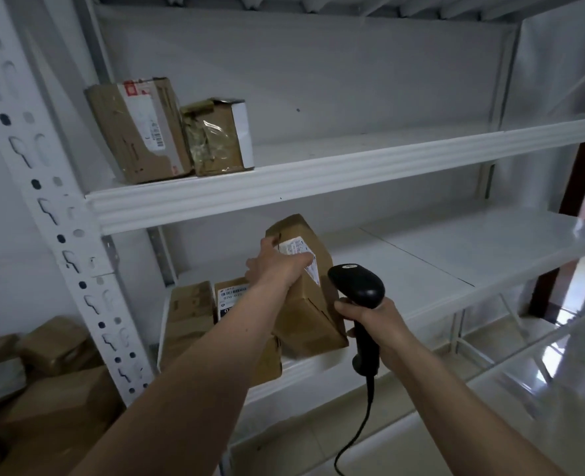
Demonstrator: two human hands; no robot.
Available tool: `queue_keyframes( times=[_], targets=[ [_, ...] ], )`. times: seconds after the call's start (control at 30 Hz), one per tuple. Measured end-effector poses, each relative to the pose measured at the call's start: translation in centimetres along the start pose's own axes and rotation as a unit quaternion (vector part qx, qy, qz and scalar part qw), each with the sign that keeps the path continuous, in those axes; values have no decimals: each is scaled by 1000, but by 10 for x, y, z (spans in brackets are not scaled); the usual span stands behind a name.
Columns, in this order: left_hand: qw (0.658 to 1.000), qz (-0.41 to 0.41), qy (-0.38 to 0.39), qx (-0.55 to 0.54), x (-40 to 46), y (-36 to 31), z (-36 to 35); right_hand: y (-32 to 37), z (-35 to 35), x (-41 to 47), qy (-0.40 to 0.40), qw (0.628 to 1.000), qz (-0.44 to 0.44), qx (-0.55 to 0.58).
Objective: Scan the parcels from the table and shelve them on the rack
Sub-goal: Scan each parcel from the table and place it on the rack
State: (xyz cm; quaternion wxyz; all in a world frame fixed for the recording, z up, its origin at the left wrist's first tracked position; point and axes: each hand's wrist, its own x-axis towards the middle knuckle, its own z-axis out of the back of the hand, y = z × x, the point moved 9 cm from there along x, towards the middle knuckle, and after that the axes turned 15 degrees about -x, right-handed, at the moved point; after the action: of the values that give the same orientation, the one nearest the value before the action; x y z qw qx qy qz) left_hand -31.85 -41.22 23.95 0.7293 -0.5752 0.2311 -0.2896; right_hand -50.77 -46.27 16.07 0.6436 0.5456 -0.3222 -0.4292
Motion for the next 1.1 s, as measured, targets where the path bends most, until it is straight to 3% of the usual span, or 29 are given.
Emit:
queue_keyframes(
  times=[0.2, 0.43, 0.57, 0.63, 0.77, 1.1],
  targets=[
    [987, 61, -28, 143, 5, 15, -13, -17, -16, 32, 63, 997, -39, 18],
    [994, 82, 20, 75, 2, 38, -2, -28, -30, 57, 98, 993, -55, 35],
    [981, 47, 178, 62, -18, 37, -5, -26, -42, 66, 118, 990, -55, 45],
    [967, 51, 204, 146, -20, 47, -2, -23, -49, 69, 129, 989, -55, 43],
    [936, 19, 130, 327, -8, 62, 2, -19, -54, 72, 132, 989, -60, 34],
    [928, 34, 104, 355, -9, 58, -4, -13, -34, 55, 132, 990, -27, 37]
  ],
)
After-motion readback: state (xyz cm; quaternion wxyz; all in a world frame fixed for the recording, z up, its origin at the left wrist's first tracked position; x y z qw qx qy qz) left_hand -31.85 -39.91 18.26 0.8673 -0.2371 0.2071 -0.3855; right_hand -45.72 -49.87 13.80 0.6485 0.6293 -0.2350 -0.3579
